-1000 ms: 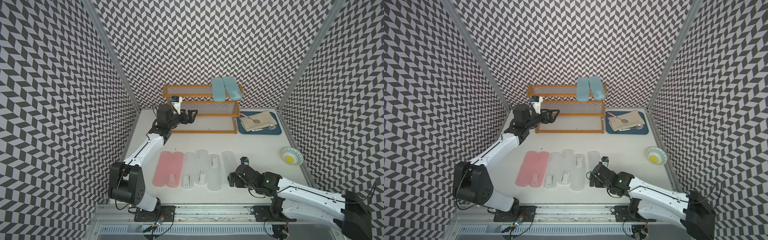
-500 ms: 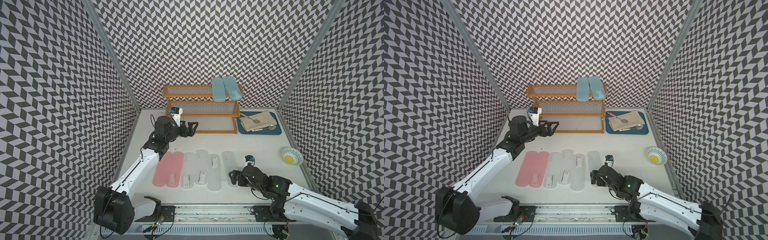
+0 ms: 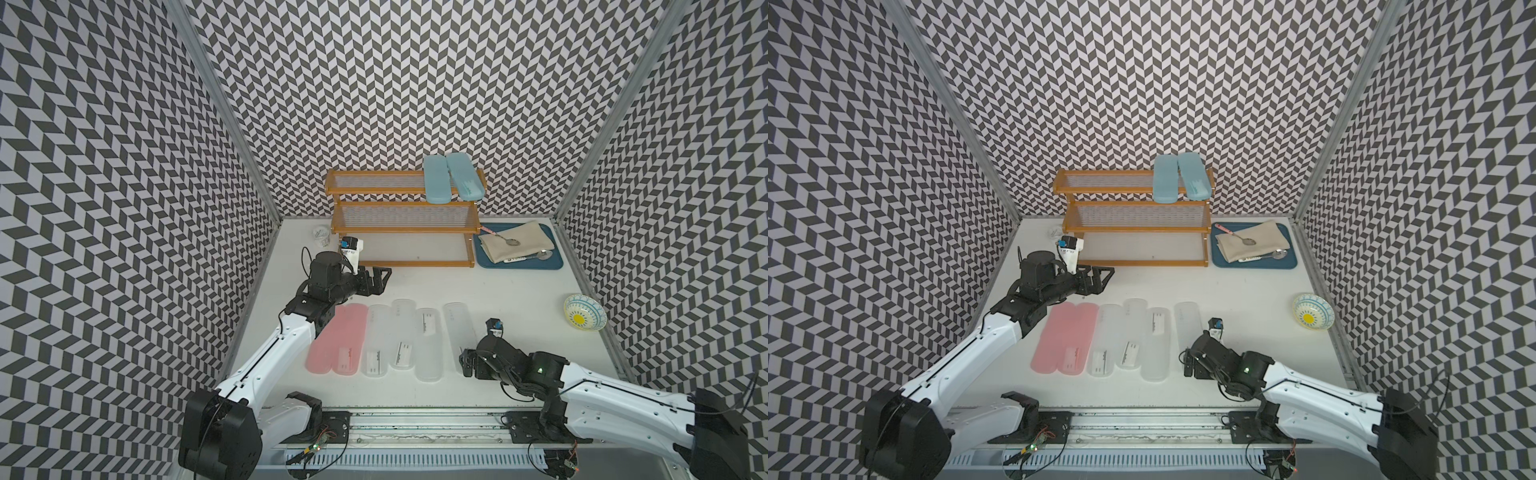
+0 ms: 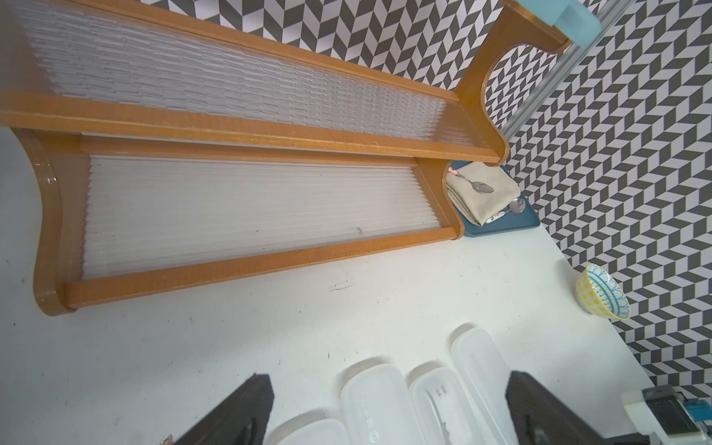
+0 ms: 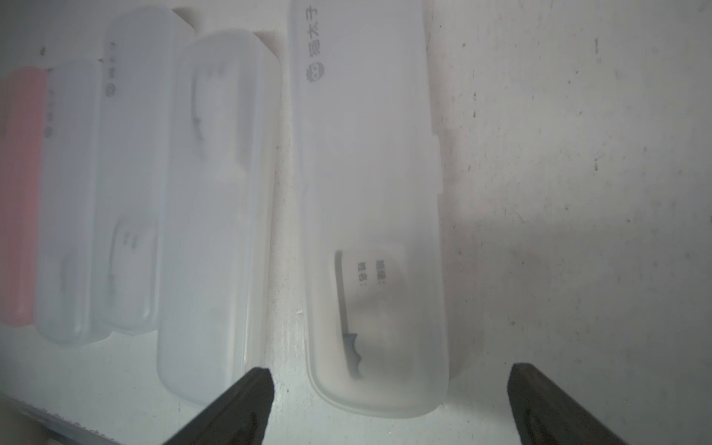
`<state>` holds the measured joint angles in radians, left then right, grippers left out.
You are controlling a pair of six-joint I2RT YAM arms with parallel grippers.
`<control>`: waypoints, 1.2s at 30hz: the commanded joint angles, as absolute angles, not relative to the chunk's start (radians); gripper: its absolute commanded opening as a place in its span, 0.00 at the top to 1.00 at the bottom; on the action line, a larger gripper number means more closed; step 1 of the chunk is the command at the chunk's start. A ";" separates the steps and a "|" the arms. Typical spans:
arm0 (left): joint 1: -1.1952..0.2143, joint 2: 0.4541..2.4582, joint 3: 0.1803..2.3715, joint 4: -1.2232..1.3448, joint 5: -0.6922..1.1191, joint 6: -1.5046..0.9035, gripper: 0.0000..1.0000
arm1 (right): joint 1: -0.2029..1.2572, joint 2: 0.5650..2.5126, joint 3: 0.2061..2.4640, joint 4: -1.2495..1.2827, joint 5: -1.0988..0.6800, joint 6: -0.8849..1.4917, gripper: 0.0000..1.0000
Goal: Place the pencil cases on the shelf according to color
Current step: Pick up the pencil case from the center of the board.
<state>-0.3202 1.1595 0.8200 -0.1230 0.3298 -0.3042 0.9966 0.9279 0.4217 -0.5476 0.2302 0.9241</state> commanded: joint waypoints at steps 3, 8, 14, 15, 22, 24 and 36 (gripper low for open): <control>-0.310 1.182 0.864 -0.145 0.344 -0.295 0.00 | 1.004 0.942 0.467 -0.534 0.246 0.942 0.00; -0.287 1.158 0.848 -0.125 0.356 -0.304 0.00 | 1.005 0.905 0.441 -0.504 0.221 0.957 0.00; -0.285 1.127 0.837 -0.125 0.324 -0.299 0.00 | 1.005 0.891 0.400 -0.430 0.142 0.954 0.00; -0.284 1.123 0.836 -0.126 0.318 -0.298 0.00 | 1.005 0.901 0.402 -0.425 0.130 0.950 0.01; -0.284 1.118 0.836 -0.129 0.318 -0.299 0.01 | 1.007 1.006 0.464 -0.557 0.210 0.965 0.00; -0.285 1.117 0.836 -0.129 0.319 -0.300 0.00 | 1.009 1.018 0.475 -0.574 0.220 0.962 0.00; -0.285 1.118 0.836 -0.124 0.326 -0.307 0.00 | 1.043 1.132 0.525 -0.537 0.217 0.956 0.01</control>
